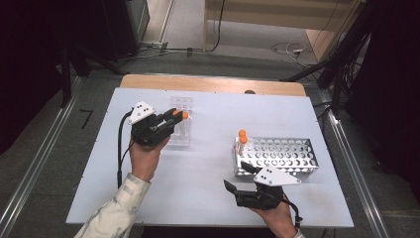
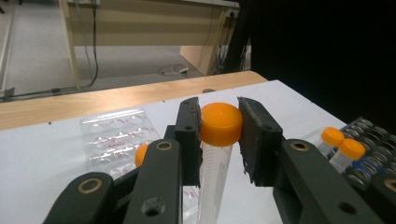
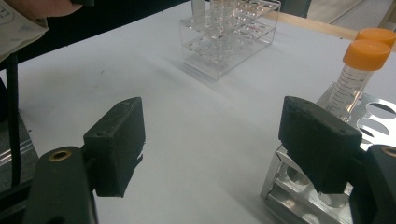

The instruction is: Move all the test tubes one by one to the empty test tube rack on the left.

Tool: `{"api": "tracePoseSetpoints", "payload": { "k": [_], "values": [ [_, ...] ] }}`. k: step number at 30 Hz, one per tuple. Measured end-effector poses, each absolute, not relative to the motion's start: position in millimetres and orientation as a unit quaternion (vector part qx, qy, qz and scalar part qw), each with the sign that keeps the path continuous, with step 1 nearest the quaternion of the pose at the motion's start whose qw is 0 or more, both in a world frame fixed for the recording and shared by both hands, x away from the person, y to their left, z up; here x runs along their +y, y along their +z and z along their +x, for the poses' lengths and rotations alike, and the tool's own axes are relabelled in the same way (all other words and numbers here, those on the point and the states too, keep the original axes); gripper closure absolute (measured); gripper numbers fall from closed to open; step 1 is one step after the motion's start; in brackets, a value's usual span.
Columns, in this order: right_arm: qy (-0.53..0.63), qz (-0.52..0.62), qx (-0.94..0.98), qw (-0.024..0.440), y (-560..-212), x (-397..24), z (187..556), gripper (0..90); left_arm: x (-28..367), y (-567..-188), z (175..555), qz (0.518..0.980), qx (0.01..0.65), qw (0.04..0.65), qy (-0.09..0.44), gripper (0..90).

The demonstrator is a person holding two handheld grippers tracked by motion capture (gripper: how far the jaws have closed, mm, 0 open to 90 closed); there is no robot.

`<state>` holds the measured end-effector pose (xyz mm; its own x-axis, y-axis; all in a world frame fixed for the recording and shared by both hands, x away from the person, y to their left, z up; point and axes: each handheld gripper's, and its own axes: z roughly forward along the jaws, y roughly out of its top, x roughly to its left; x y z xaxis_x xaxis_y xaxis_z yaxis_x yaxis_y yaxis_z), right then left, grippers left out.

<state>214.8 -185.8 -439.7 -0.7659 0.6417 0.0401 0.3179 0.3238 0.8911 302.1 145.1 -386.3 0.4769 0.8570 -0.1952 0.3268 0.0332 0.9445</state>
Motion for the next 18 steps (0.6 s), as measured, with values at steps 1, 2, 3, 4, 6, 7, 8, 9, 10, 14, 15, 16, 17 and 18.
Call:
{"api": "tracePoseSetpoints", "payload": {
  "k": [1,2,3,4,6,7,8,9,10,14,15,16,17,18],
  "values": [
    [0.497,0.302,0.797,0.163,-439.8,-186.3,214.7,21.2,144.8,-385.7,304.0,0.653,0.453,0.558,0.239,70.6],
    [0.496,0.303,0.797,0.163,-439.9,-186.7,214.6,21.3,144.1,-385.2,305.7,0.652,0.454,0.557,0.242,70.6],
    [0.497,0.303,0.797,0.163,-439.9,-186.9,214.6,21.4,143.3,-384.9,307.4,0.651,0.453,0.557,0.246,70.6],
    [0.497,0.303,0.797,0.163,-439.9,-187.2,214.6,21.4,142.4,-384.6,308.7,0.653,0.452,0.554,0.251,70.6],
    [0.497,0.306,0.795,0.163,-440.4,-187.6,214.3,21.5,139.4,-384.6,310.9,0.655,0.450,0.547,0.264,70.6],
    [0.497,0.305,0.796,0.163,-440.7,-188.0,214.3,21.5,138.4,-384.8,311.5,0.656,0.448,0.545,0.267,70.6],
    [0.497,0.305,0.796,0.163,-440.9,-188.3,214.4,21.5,137.5,-385.5,312.4,0.657,0.447,0.544,0.271,70.6],
    [0.497,0.305,0.796,0.163,-441.1,-188.6,214.4,21.5,136.5,-386.4,313.6,0.657,0.447,0.542,0.274,70.6],
    [0.497,0.305,0.796,0.162,-441.2,-188.7,214.3,21.5,135.9,-387.5,314.8,0.657,0.447,0.540,0.276,70.6],
    [0.497,0.306,0.796,0.162,-441.1,-189.0,213.9,21.8,133.4,-390.9,318.1,0.659,0.446,0.534,0.287,70.6],
    [0.497,0.306,0.796,0.161,-441.1,-188.9,213.8,21.9,132.7,-391.4,318.4,0.658,0.445,0.533,0.290,70.6],
    [0.497,0.307,0.796,0.161,-441.2,-188.9,213.6,21.9,132.3,-391.9,318.8,0.659,0.444,0.531,0.294,70.5],
    [0.497,0.307,0.796,0.161,-441.4,-189.1,213.7,21.9,131.9,-392.3,319.1,0.659,0.443,0.531,0.294,70.5],
    [0.497,0.307,0.795,0.161,-441.6,-189.1,213.9,21.9,131.5,-392.8,319.5,0.660,0.443,0.531,0.293,70.5]
  ]
}}
